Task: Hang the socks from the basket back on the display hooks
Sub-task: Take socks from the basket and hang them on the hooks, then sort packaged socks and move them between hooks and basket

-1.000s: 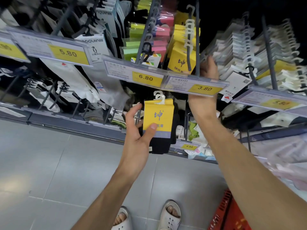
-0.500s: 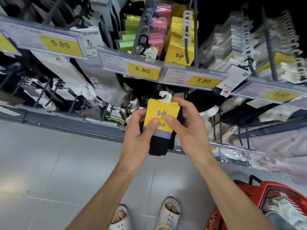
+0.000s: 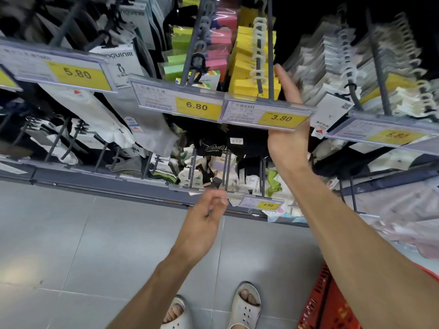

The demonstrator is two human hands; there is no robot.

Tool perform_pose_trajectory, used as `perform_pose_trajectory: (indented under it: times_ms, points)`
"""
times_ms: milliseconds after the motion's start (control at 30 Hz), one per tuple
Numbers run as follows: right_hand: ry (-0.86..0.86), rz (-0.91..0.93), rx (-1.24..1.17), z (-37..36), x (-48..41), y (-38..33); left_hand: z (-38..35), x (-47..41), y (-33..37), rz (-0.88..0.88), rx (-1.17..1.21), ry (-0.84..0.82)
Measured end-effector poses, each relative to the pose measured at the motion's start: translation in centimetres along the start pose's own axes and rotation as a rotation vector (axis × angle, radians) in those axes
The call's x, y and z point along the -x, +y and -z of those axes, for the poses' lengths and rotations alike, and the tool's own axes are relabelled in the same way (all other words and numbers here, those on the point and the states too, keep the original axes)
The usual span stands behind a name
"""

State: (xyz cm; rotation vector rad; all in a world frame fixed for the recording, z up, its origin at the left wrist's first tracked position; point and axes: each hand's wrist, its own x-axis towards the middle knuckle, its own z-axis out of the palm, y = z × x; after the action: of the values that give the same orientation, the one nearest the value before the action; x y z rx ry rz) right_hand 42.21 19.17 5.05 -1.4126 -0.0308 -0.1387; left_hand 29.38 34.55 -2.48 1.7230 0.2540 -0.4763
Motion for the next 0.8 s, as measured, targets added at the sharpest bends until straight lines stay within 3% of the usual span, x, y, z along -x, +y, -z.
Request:
perform_pose_trajectory:
  times_ms: [100, 200, 267, 367, 567, 667, 800]
  points:
    - [0.042, -0.076, -0.001, -0.3, 0.1, 0.1, -0.4, 0.3, -0.3, -0.013, -0.062, -0.021]
    - [0.177, -0.131, 0.293, 0.2, 1.0, 0.2, -1.0, 0.6, 0.1, -0.019, -0.131, -0.045]
    - [0.204, -0.057, 0.569, 1.0, 3.4, 0.4, -1.8, 0.8, 0.7, -0.04, -0.205, -0.057]
    - [0.175, -0.074, 0.689, 3.0, 10.6, 0.8, -4.0, 1.7, 1.4, -0.089, -0.317, -0.088]
    - [0.178, -0.43, 0.833, 10.8, 29.1, 2.3, -12.8, 5.8, 0.1, -0.245, -0.668, -0.317]
    - [0.28, -0.619, 0.859, 16.0, 37.0, 1.8, -17.1, 9.0, -2.0, -0.361, -0.939, -0.441]
    - [0.493, -0.745, 0.924, 22.6, 44.4, 0.2, -23.2, 12.4, -4.6, -0.339, -1.103, -0.676]
